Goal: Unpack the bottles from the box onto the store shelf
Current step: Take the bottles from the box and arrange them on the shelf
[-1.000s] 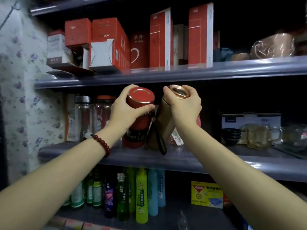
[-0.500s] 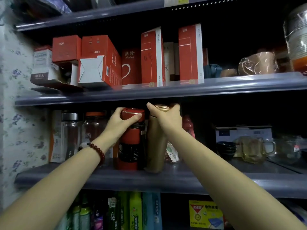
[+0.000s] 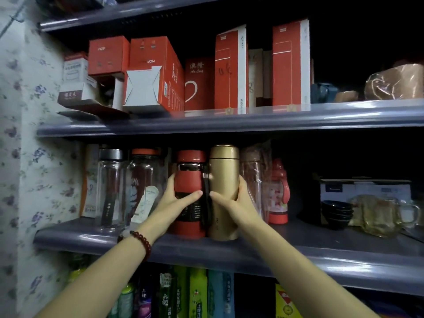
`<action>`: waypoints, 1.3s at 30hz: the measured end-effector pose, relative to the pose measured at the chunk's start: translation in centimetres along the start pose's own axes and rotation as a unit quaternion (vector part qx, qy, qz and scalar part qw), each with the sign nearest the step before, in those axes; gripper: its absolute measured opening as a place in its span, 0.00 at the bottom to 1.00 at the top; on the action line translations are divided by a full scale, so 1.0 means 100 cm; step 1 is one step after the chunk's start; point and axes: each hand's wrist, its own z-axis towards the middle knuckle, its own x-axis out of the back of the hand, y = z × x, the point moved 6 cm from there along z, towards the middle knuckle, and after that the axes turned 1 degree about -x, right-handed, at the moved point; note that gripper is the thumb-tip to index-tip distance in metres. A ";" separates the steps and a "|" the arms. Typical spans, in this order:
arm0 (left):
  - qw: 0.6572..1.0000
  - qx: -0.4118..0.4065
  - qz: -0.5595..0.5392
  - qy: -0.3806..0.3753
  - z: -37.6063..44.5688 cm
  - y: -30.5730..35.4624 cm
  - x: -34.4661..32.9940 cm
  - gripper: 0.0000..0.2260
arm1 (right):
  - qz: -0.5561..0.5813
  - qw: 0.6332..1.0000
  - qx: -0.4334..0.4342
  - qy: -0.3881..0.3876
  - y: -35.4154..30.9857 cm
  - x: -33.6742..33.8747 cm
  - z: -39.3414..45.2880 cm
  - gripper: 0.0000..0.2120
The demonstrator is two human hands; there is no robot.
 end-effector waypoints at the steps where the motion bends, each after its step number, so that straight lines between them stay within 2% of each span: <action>1: 1.000 -0.002 0.000 -0.004 0.000 0.000 0.001 0.36 | -0.001 1.000 0.000 0.006 0.002 -0.001 0.000 0.38; 5: 1.000 -0.011 0.024 0.015 -0.004 0.001 0.012 0.37 | -0.004 1.000 0.006 0.028 0.005 -0.008 0.001 0.41; 9: 0.997 -0.008 0.057 0.053 -0.008 0.010 0.027 0.33 | -0.016 0.999 -0.012 0.041 0.010 -0.026 0.008 0.45; 13: 0.990 0.017 0.116 0.082 -0.016 0.005 0.033 0.29 | -0.036 0.998 -0.020 0.054 0.015 -0.033 0.010 0.44; 17: 0.985 0.033 0.152 0.080 -0.015 -0.005 0.032 0.28 | -0.087 0.992 -0.071 0.064 0.022 -0.029 0.008 0.49; 21: 0.985 0.057 0.162 0.027 -0.013 -0.011 0.032 0.35 | -0.165 0.978 -0.113 0.055 0.018 -0.027 0.002 0.40; 23: 0.980 0.063 0.187 0.012 -0.016 -0.007 0.032 0.36 | -0.197 0.971 -0.129 0.044 0.016 -0.025 0.001 0.40; 30: 0.945 0.040 0.321 0.046 -0.026 0.016 0.030 0.34 | -0.312 0.942 -0.116 0.043 0.016 -0.024 -0.017 0.34; 37: 0.965 0.036 0.249 0.080 -0.021 0.008 0.037 0.27 | -0.388 0.914 -0.102 0.053 0.009 -0.019 -0.031 0.24; 39: 0.979 0.054 0.185 0.074 -0.022 -0.001 0.036 0.25 | -0.386 0.916 -0.096 0.053 0.010 -0.018 -0.033 0.23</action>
